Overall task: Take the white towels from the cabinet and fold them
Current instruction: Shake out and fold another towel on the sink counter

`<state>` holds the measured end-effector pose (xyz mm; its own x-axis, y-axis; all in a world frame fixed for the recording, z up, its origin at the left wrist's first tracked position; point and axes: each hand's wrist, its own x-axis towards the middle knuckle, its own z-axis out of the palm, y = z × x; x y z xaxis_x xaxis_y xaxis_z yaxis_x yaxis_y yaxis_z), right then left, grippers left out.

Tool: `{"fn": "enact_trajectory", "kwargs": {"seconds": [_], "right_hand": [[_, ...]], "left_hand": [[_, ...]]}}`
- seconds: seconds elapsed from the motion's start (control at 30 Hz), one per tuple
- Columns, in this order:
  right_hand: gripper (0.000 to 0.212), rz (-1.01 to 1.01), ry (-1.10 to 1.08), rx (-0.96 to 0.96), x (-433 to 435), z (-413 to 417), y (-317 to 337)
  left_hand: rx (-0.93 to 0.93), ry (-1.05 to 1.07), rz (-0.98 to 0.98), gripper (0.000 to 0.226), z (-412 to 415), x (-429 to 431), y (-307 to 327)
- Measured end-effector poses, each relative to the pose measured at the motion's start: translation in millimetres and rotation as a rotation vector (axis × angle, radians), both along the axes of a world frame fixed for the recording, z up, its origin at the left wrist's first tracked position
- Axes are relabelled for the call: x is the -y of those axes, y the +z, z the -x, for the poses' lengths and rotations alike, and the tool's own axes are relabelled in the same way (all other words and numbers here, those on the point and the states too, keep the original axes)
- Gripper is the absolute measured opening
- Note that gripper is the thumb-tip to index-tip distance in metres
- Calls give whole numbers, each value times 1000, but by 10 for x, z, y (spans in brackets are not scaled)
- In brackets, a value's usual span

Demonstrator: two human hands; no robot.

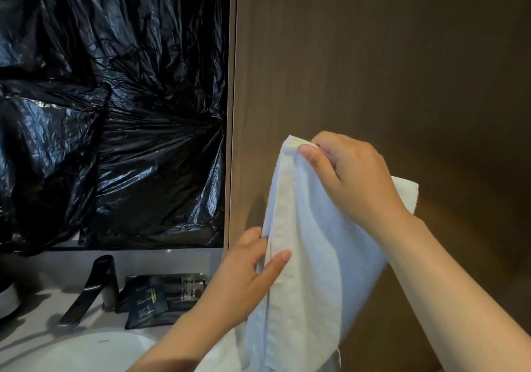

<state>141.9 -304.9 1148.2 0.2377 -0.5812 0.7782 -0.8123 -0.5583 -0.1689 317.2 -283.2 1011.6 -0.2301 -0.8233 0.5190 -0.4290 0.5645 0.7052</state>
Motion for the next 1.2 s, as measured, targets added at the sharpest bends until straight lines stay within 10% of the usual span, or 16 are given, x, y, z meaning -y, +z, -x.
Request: {"fn": "enact_trajectory", "kwargs": {"seconds": [0.43,0.67,1.2], "right_hand": [[36,15,-48,101,10,23,37],[38,-1,-77,143,79,220,13],[33,-33,-75,169,149,389,-189]], "left_hand": [[231,36,-53,60,95,79,-316],[-66,130,-142,65,-130,242,-334],[-58,151,-99,60,-394,251,-400]]}}
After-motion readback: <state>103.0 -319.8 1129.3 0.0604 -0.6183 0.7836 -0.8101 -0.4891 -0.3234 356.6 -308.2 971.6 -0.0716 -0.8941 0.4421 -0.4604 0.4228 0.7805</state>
